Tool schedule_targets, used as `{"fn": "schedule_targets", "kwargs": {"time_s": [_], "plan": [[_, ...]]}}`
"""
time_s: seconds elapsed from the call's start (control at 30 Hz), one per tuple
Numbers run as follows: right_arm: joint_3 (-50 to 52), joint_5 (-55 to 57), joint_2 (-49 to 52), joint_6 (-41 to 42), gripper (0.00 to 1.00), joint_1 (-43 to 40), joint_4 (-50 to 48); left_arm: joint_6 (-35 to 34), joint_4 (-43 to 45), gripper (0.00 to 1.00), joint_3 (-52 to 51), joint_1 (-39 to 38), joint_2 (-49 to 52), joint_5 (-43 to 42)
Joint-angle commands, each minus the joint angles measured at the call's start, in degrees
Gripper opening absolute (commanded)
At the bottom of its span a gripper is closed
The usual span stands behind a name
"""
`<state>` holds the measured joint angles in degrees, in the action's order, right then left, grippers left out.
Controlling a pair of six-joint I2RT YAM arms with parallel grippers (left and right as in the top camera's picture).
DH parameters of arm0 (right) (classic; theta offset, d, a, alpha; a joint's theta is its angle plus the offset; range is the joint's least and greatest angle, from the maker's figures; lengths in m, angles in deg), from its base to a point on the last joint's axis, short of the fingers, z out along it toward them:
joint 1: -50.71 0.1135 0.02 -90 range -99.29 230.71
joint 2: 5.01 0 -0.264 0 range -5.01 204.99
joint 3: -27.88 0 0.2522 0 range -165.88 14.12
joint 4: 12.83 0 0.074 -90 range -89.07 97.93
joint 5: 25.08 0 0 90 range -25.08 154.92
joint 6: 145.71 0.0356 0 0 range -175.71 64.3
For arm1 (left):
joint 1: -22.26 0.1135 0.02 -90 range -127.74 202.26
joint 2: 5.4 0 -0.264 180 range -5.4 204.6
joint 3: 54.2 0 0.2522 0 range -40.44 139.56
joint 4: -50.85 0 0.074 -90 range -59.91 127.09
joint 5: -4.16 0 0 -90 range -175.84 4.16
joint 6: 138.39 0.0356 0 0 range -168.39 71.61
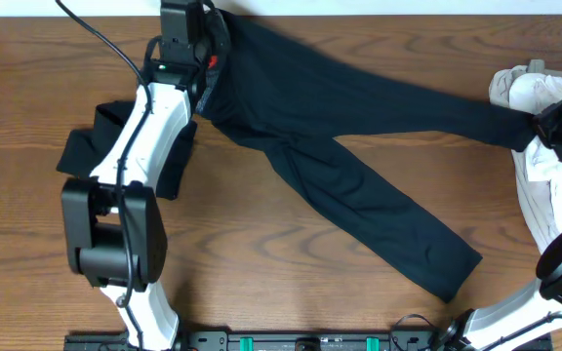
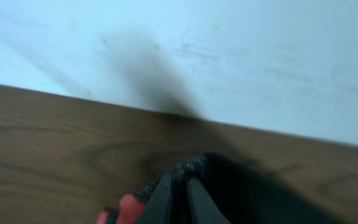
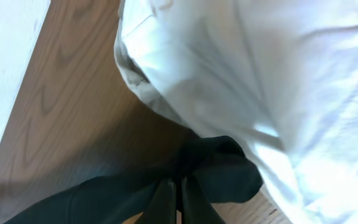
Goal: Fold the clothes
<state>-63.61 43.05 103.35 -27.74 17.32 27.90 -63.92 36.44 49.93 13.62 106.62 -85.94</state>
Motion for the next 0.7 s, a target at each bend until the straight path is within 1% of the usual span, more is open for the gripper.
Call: {"fn": "schedule_targets", "kwargs": {"time_s": [0.0, 0.1, 0.13, 0.23, 0.33, 0.47, 0.5, 0.53, 0.57, 0.6, 0.63, 0.67], "plan": [[-0.6, -2.6, -0.6, -1.5, 0.01, -1.1, -0.2, -6.7, 2.1, 0.06, 0.6, 0.3, 1.4, -1.9], [-0.6, -3.1, -0.6, -1.7, 0.01, -1.3, 0.3, -7.5, 2.2, 0.07, 0.6, 0.2, 1.9, -2.1], [-0.6, -3.3, -0.6, -2.1, 0.01, -1.3, 0.4, -7.5, 2.0, 0.13, 0.6, 0.2, 2.1, -2.1], [-0.6, -3.2, -0.6, -3.2, 0.01, -1.3, 1.3, -6.8, 0.3, 0.5, 0.6, 0.3, 2.4, -2.3], [-0.6, -3.2, -0.6, -3.7, 0.01, -1.6, 1.8, -3.5, -3.8, 0.69, 0.6, 0.6, 2.2, -2.3], [-0.6, -3.2, -0.6, -4.3, 0.01, -2.9, 2.2, -1.4, -11.8, 0.71, 0.6, 1.2, 1.0, -2.3], [-0.6, -3.5, -0.6, -5.0, 0.03, -3.3, 2.4, -0.4, -14.3, 0.71, 0.6, 1.4, 0.6, -2.3], [-0.6, -4.3, -0.6, -5.9, 0.14, -3.9, 2.8, 0.8, -16.5, 0.71, 0.6, 1.4, 0.2, -2.3], [-0.6, -5.2, -0.6, -6.2, 0.29, -4.4, 3.1, 2.3, -19.2, 0.71, 0.6, 1.3, -0.2, -2.3], [-0.6, -6.6, -0.6, -6.5, 0.41, -5.1, 3.4, 3.6, -21.5, 0.71, 0.6, 1.3, -0.5, -2.3], [-0.6, -8.3, -0.6, -6.9, 0.49, -5.7, 3.8, 5.0, -24.1, 0.71, 0.6, 1.3, -0.7, -2.3], [-0.6, -10.4, -0.8, -7.3, 0.53, -6.5, 4.3, 5.9, -26.3, 0.71, 0.6, 1.4, -0.9, -2.3]]}}
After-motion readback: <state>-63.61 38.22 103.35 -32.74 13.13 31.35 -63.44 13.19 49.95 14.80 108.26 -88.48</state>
